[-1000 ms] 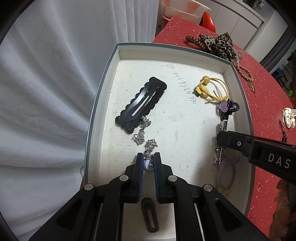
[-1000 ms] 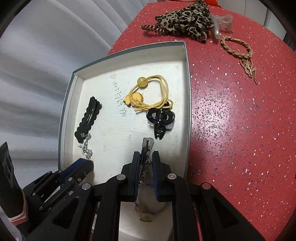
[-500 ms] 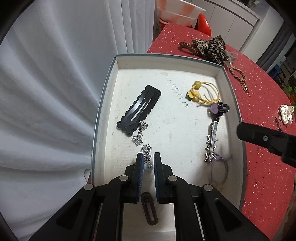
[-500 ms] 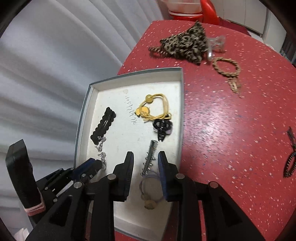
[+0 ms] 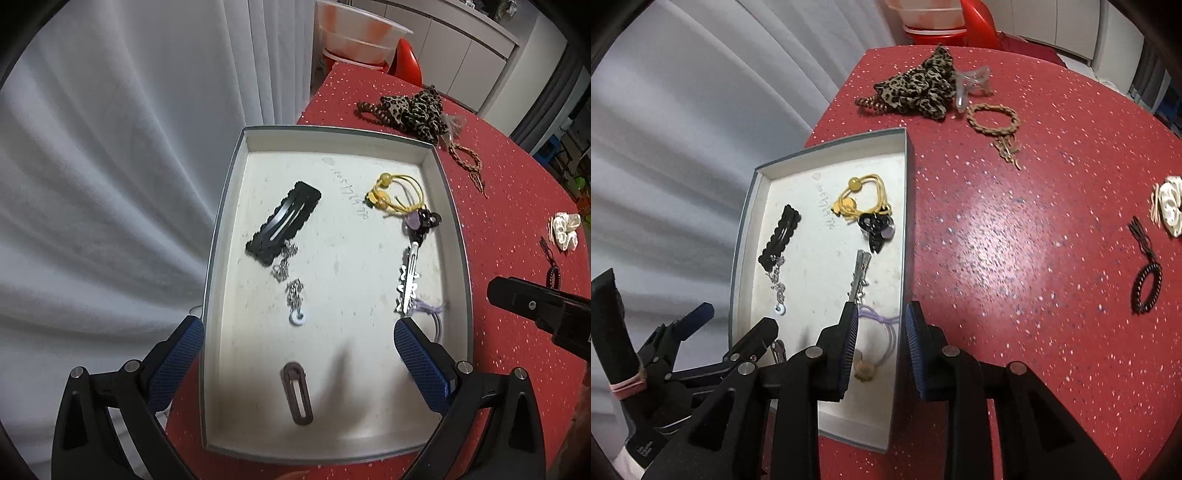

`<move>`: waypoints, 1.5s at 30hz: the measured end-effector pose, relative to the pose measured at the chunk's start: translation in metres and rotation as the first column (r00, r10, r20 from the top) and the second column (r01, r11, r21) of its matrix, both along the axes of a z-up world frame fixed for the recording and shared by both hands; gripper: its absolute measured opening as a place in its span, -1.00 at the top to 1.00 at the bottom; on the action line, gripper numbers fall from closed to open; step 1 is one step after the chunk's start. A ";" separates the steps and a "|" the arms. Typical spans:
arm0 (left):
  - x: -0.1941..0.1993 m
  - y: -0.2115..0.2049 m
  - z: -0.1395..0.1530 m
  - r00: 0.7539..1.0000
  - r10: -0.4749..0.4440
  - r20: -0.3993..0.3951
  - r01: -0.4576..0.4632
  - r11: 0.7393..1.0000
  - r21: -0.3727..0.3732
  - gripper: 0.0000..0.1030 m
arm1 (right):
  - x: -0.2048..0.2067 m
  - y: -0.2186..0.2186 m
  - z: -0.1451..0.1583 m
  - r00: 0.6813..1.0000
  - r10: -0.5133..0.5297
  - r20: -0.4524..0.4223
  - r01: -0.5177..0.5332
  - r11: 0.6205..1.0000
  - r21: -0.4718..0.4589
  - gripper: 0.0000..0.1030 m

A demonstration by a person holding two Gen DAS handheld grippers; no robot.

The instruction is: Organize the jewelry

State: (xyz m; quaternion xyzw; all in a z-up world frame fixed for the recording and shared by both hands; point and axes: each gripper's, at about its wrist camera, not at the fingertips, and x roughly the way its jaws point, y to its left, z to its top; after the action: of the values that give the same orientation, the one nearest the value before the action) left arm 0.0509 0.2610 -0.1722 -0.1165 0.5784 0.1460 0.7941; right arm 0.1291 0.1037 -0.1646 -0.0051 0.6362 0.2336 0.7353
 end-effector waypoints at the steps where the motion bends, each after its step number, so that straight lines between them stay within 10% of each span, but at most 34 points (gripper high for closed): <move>1: -0.002 -0.001 0.001 1.000 0.001 -0.003 -0.001 1.000 -0.002 -1.00 | -0.002 0.000 0.000 1.000 0.002 -0.001 -0.002 1.000 -0.004 0.43; 13: -0.024 -0.002 0.014 0.999 0.038 -0.031 -0.038 0.999 0.001 -1.00 | -0.027 -0.006 0.000 1.000 0.003 -0.027 -0.004 0.999 -0.039 0.39; 33: -0.067 -0.001 0.039 0.997 0.047 -0.068 -0.050 0.998 -0.040 -1.00 | -0.064 -0.006 0.027 0.997 0.048 -0.054 -0.054 0.992 -0.111 -0.54; 45: -0.087 -0.016 0.062 0.994 0.055 -0.090 -0.056 0.998 -0.011 -1.00 | -0.073 -0.015 0.047 0.994 0.085 -0.061 -0.093 0.987 -0.133 -0.60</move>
State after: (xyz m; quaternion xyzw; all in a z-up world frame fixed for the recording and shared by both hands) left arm -0.0364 0.2447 -0.1101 -0.1312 0.6109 0.1691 0.7622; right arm 0.0566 0.0890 -0.1172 -0.0768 0.6699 0.2225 0.7041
